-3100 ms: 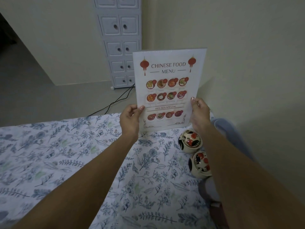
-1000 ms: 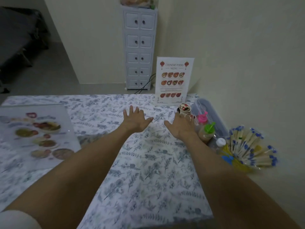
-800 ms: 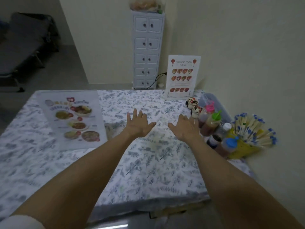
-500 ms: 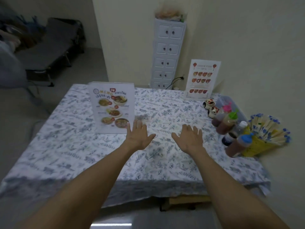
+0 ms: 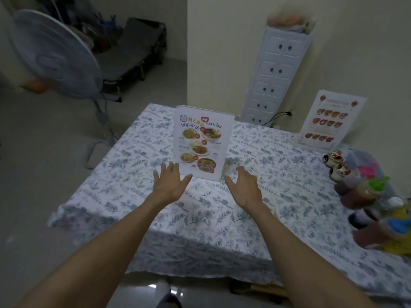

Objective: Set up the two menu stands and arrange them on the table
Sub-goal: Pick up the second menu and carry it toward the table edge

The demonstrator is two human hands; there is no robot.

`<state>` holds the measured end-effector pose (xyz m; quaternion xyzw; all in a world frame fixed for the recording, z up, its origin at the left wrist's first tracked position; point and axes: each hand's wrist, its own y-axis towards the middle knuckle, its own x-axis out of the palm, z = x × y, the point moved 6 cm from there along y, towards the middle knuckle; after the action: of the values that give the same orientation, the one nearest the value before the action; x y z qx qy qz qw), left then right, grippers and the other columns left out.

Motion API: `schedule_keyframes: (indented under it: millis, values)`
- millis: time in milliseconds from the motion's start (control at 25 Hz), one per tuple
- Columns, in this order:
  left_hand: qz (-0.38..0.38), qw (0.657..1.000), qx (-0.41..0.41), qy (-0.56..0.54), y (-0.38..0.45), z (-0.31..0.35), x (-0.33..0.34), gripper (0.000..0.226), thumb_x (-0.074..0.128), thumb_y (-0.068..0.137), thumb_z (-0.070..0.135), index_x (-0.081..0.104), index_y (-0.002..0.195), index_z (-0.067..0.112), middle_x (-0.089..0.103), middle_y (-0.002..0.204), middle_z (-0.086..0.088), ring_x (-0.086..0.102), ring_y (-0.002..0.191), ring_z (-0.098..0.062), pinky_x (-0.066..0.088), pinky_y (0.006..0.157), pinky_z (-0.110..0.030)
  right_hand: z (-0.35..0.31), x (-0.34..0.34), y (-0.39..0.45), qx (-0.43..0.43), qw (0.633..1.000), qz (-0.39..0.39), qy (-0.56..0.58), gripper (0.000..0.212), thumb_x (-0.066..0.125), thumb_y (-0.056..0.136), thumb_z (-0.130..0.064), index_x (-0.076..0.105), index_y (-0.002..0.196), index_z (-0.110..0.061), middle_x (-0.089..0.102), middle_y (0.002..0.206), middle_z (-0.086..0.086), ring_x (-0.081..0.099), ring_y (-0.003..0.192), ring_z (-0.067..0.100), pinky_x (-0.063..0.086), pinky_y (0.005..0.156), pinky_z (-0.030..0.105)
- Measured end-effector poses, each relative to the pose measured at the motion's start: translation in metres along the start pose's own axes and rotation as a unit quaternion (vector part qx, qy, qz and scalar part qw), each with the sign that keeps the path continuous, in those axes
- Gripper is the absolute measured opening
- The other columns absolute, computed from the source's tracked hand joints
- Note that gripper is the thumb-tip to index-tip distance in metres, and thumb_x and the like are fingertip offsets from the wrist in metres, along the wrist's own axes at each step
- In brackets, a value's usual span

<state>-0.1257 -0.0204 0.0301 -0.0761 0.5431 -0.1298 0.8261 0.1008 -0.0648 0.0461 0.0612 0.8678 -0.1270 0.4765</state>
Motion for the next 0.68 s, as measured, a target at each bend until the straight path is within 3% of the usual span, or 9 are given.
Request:
schedule_keyframes:
  millis: [120,200,400,520,600,680]
  values:
    - [0.034,0.992,-0.022,-0.118,0.032,-0.022,-0.02,0.077,0.036,0.098,0.053,0.012,0.156,0.008,0.009,0.165,-0.011,-0.001,0.153,-0.03,0.0,0.123,-0.049,-0.017,0.005,0.034,0.019,0.991,0.041,0.124,0.054,0.046,0.097,-0.045,0.04,0.138,-0.01,0.052,0.138,0.015,0.05,0.121,0.032,0.044,0.087,0.036]
    - [0.033,0.977,-0.03,-0.208,0.059,-0.034,-0.026,0.077,0.043,0.098,0.05,0.014,0.156,0.009,0.014,0.164,-0.009,0.008,0.153,-0.028,0.01,0.122,-0.045,-0.023,0.011,0.057,0.043,0.977,0.074,0.196,0.048,0.048,0.097,-0.042,0.044,0.131,-0.009,0.055,0.134,0.015,0.054,0.105,0.025,0.038,0.079,0.028]
    - [0.006,0.941,-0.046,-0.336,0.119,-0.056,-0.027,0.072,0.046,0.098,0.046,0.016,0.157,0.018,0.017,0.164,-0.004,0.021,0.15,-0.025,0.025,0.12,-0.045,-0.025,0.038,0.104,0.134,0.926,0.123,0.33,0.05,0.053,0.097,-0.037,0.043,0.137,-0.01,0.054,0.141,0.012,0.055,0.125,0.026,0.045,0.091,0.031]
    - [0.005,0.916,-0.044,-0.399,0.144,-0.058,-0.023,0.066,0.047,0.099,0.042,0.022,0.155,0.022,0.022,0.163,-0.001,0.027,0.148,-0.024,0.034,0.11,-0.036,-0.017,0.047,0.116,0.163,0.9,0.157,0.373,0.044,0.056,0.096,-0.031,0.047,0.136,-0.013,0.058,0.137,0.011,0.058,0.121,0.023,0.051,0.095,0.037]
    - [0.0,0.902,-0.034,-0.431,0.157,-0.055,-0.019,0.058,0.048,0.099,0.039,0.032,0.152,0.022,0.034,0.158,-0.001,0.037,0.142,-0.022,0.039,0.097,-0.029,-0.01,0.05,0.123,0.164,0.894,0.172,0.381,0.034,0.056,0.096,-0.027,0.053,0.128,-0.015,0.061,0.13,0.009,0.06,0.111,0.019,0.052,0.081,0.026]
    - [0.023,0.899,-0.018,-0.436,0.164,-0.052,-0.014,0.044,0.05,0.099,0.036,0.047,0.14,0.021,0.054,0.139,0.002,0.051,0.129,-0.022,0.043,0.085,-0.022,-0.004,0.053,0.13,0.155,0.901,0.17,0.369,0.026,0.057,0.096,-0.024,0.059,0.12,-0.015,0.065,0.12,0.008,0.06,0.099,0.015,0.045,0.066,0.015]
